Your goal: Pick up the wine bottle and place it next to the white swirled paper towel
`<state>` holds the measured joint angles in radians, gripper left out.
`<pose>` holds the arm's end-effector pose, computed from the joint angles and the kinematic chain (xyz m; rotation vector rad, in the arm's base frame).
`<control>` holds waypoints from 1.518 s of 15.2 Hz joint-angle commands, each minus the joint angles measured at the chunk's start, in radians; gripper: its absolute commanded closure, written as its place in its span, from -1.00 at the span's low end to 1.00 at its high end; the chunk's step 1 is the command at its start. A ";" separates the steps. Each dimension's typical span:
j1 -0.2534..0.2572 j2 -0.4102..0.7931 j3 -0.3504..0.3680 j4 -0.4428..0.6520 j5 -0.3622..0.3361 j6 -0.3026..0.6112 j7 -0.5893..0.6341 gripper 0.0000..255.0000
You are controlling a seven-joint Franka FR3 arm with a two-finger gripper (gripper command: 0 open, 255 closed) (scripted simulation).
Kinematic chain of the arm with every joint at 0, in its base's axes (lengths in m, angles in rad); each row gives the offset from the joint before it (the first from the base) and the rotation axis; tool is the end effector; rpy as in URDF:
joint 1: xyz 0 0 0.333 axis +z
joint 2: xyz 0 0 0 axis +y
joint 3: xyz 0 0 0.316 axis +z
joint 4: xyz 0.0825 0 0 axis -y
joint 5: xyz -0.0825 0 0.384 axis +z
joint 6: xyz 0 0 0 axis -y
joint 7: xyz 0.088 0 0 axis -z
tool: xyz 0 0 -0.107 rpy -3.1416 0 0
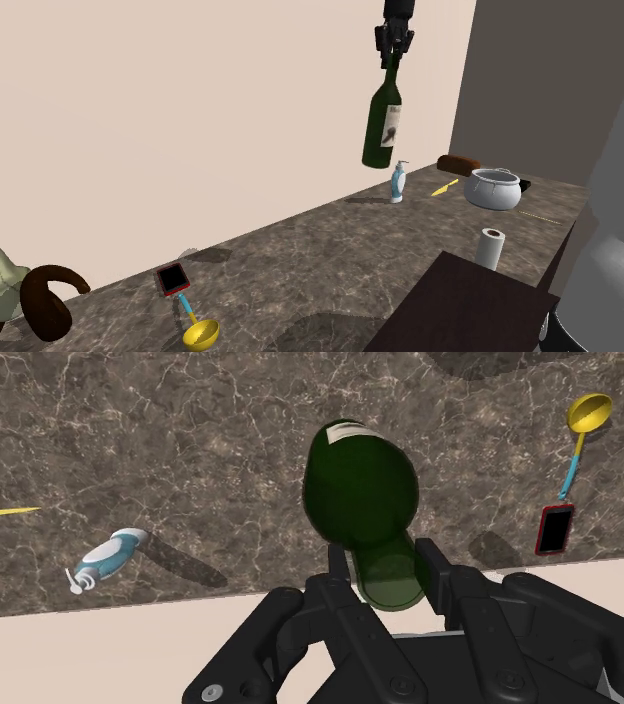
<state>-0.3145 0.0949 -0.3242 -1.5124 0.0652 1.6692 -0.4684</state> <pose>0.4845 -0.3404 0.6096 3.1224 -0.2695 0.1179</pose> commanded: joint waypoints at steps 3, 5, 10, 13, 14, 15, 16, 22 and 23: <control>-0.050 -0.023 -0.041 -0.031 0.002 0.005 -0.093 1.00; -0.074 -0.027 -0.062 -0.035 0.005 0.003 -0.139 1.00; -0.140 -0.015 -0.116 -0.021 0.020 -0.007 -0.259 1.00; -0.183 0.006 -0.149 0.003 0.036 -0.018 -0.334 1.00; -0.198 0.015 -0.160 0.014 0.043 -0.022 -0.359 1.00; -0.214 0.026 -0.171 0.026 0.050 -0.027 -0.385 1.00; -0.230 0.038 -0.181 0.040 0.058 -0.033 -0.410 1.00; -0.341 0.135 -0.236 0.155 0.122 -0.077 -0.563 1.00; -0.339 0.130 -0.235 0.135 0.119 -0.062 -0.563 1.00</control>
<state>-0.6423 0.2153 -0.5549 -1.3834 0.1777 1.6056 -1.0146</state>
